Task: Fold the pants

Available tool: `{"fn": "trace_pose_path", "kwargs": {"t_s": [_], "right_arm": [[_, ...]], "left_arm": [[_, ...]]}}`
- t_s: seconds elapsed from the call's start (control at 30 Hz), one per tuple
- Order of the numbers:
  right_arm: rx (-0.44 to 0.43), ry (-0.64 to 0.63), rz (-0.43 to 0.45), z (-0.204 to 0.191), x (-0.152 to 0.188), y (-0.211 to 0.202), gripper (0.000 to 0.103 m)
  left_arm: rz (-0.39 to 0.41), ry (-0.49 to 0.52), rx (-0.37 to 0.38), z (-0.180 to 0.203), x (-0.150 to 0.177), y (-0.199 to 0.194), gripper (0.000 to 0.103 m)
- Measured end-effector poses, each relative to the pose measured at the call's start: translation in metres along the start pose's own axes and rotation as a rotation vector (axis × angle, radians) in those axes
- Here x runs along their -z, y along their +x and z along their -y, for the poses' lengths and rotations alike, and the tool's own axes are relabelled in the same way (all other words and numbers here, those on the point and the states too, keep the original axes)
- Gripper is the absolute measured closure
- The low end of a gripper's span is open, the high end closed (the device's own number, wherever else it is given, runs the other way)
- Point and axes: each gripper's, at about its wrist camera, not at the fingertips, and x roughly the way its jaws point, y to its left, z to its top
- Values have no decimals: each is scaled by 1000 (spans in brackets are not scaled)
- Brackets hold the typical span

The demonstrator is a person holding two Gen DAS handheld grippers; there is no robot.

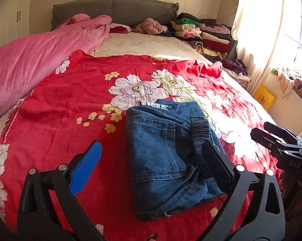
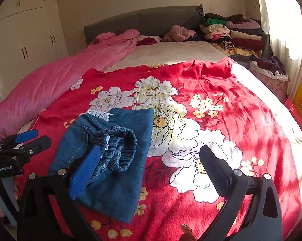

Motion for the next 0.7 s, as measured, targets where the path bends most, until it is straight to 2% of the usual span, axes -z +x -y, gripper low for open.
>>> {"fn": "trace_pose_path", "kwargs": {"t_s": [0.43, 0.7], "right_arm": [[-8, -39, 78, -15, 19, -64, 5], [6, -61, 83, -22, 37, -78, 5]], "left_arm": [[34, 4, 0, 4, 24, -45, 9], [30, 2, 4, 5, 40, -56, 9]]}}
